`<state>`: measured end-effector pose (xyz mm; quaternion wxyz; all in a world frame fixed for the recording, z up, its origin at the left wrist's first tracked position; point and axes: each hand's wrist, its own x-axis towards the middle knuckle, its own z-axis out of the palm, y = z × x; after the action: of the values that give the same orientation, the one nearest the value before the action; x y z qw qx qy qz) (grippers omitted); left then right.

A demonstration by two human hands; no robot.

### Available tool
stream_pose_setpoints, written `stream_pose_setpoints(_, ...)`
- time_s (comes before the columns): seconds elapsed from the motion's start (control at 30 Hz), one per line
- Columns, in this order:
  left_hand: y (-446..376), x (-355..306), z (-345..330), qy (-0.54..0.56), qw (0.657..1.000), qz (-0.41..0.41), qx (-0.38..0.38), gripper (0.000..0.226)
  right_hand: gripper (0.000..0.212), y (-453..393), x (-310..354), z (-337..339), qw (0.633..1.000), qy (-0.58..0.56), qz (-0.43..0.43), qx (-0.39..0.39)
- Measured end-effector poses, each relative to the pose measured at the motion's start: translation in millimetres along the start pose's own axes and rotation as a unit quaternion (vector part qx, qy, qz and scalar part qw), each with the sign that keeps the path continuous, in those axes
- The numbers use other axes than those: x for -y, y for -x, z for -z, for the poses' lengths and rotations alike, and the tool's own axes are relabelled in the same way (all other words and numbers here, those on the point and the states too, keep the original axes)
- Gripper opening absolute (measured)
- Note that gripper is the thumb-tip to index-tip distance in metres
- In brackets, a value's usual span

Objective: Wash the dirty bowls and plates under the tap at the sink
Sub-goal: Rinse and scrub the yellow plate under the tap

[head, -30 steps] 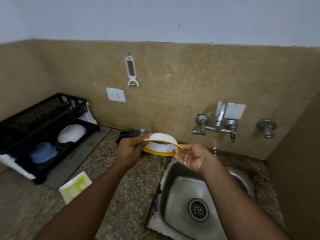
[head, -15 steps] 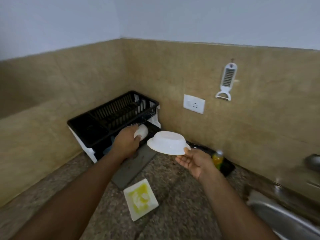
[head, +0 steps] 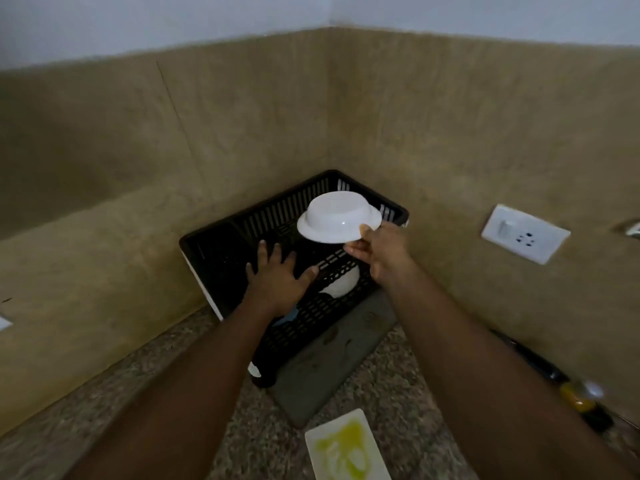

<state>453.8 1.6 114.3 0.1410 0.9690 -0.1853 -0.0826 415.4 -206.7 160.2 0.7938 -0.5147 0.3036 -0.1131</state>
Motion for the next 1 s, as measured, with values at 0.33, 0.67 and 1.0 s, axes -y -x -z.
stream_pose_setpoints(0.33,-2.7,6.1,-7.7,0.01,1.0,-0.014,-0.008,0.084,0.034,-100.7,-0.1,-65.8,0.996,0.066,0.004,-0.053)
stream_pose_setpoints(0.67,-5.5,0.0,-11.0,0.007,0.999,-0.021,-0.031,0.083,0.033,-120.0,-5.8,-56.8,0.989,0.122,0.01,-0.084)
stream_pose_setpoints(1.0,28.1,-22.7,-3.4,0.003,0.974,-0.148,-0.174,0.043,0.037,-7.6,-47.7,0.9,0.955,0.223,0.173,-0.091)
